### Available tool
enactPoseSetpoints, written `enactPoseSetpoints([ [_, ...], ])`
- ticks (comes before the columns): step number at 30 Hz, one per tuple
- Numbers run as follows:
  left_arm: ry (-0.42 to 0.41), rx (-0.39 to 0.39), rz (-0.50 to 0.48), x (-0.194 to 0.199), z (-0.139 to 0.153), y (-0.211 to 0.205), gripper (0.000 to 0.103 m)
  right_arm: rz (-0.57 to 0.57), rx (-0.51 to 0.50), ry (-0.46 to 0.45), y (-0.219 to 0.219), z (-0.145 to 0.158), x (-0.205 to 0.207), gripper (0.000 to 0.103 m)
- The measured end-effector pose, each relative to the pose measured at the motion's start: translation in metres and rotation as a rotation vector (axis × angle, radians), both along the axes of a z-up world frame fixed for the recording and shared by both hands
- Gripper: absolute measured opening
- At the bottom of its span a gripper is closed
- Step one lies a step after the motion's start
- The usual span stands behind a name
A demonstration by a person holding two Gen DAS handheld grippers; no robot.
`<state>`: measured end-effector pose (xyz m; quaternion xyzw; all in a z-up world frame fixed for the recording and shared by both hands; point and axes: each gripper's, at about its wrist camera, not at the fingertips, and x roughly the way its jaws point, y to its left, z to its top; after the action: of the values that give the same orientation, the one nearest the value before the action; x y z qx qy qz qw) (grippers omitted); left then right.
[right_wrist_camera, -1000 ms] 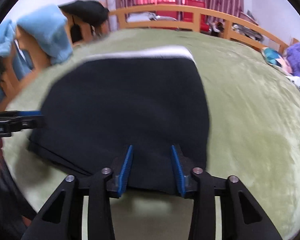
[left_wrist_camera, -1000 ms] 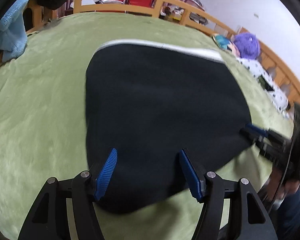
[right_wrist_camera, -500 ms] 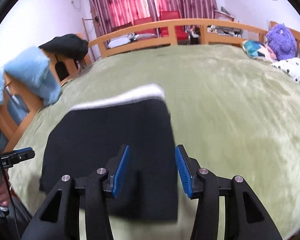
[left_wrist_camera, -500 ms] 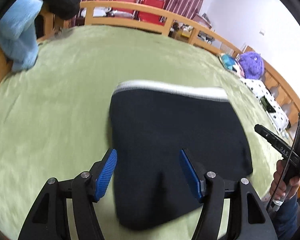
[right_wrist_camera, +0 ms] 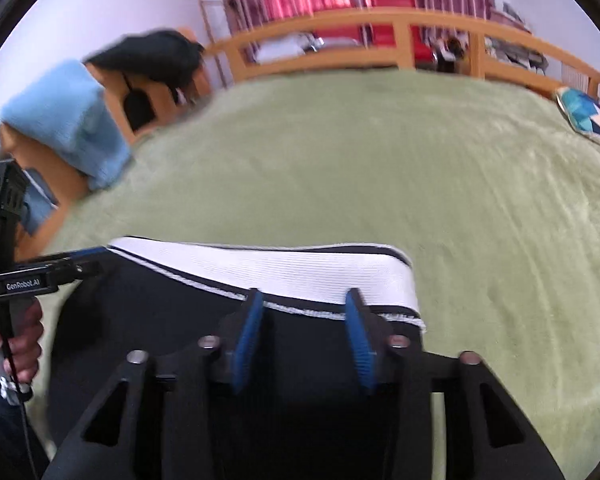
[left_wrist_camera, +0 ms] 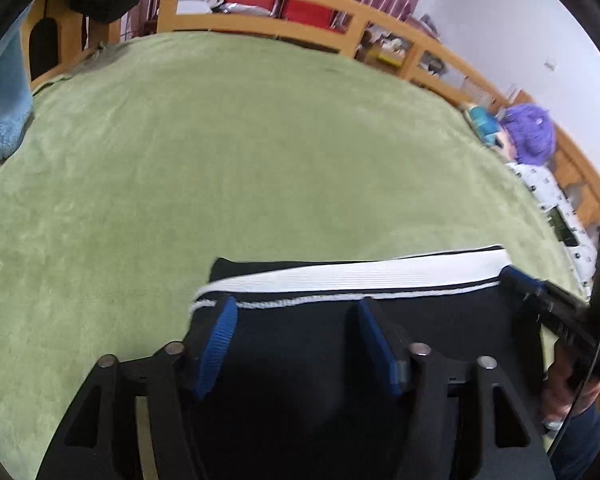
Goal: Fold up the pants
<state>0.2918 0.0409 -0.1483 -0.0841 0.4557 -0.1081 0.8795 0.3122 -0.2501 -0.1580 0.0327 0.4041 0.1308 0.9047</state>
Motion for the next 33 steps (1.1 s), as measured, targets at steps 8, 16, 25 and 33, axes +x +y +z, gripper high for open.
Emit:
enactPoseSetpoints([
  [8, 0.002, 0.103, 0.062, -0.015, 0.020, -0.008, 0.057, -0.104, -0.004, 0.048, -0.014, 0.007, -0.002, 0.004],
  [16, -0.003, -0.042, -0.013, -0.136, 0.029, 0.004, 0.065, -0.043, -0.018, -0.045, -0.007, 0.034, -0.132, 0.049],
  [25, 0.108, -0.038, 0.040, -0.190, -0.015, 0.031, 0.076, -0.151, -0.039, 0.067, -0.045, -0.012, -0.171, 0.065],
  [33, 0.021, 0.026, 0.043, -0.213, 0.030, 0.016, 0.073, -0.336, -0.049, 0.041, -0.062, 0.031, -0.213, 0.039],
])
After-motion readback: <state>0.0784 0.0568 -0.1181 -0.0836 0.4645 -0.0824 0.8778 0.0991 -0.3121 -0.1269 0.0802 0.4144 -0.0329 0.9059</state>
